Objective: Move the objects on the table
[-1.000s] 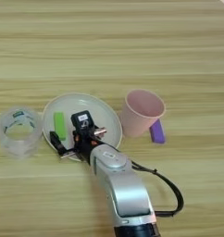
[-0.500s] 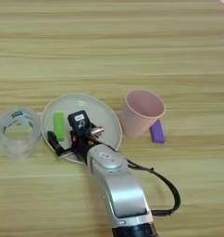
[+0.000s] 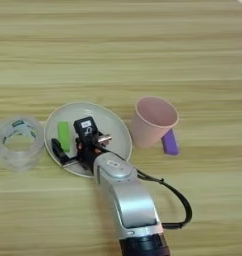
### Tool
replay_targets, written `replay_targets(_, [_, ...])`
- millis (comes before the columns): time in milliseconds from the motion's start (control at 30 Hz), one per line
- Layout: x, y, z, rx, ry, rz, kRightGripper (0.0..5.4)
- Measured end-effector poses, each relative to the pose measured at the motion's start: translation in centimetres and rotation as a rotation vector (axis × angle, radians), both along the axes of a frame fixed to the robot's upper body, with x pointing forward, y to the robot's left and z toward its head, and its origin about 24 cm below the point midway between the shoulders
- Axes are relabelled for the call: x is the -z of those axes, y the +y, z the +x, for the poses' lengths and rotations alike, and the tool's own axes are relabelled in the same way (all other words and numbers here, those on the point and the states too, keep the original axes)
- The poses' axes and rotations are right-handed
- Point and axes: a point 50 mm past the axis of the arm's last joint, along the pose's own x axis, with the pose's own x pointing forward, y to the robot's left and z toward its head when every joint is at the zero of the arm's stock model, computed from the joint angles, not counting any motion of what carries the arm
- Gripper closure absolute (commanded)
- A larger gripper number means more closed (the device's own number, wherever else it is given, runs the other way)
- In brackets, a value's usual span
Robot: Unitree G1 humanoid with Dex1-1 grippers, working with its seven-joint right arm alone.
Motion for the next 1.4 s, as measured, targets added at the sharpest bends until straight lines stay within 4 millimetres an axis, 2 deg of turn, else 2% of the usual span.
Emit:
replay_targets(967, [0.14, 0.13, 0.07, 0.001, -0.007, 0.012, 3.85])
replay_targets(1033, [0.17, 0.18, 0.08, 0.002, -0.008, 0.015, 4.01])
replay_targets(1400, [-0.05, 0.17, 0.17, 0.021, -0.030, 0.011, 4.01])
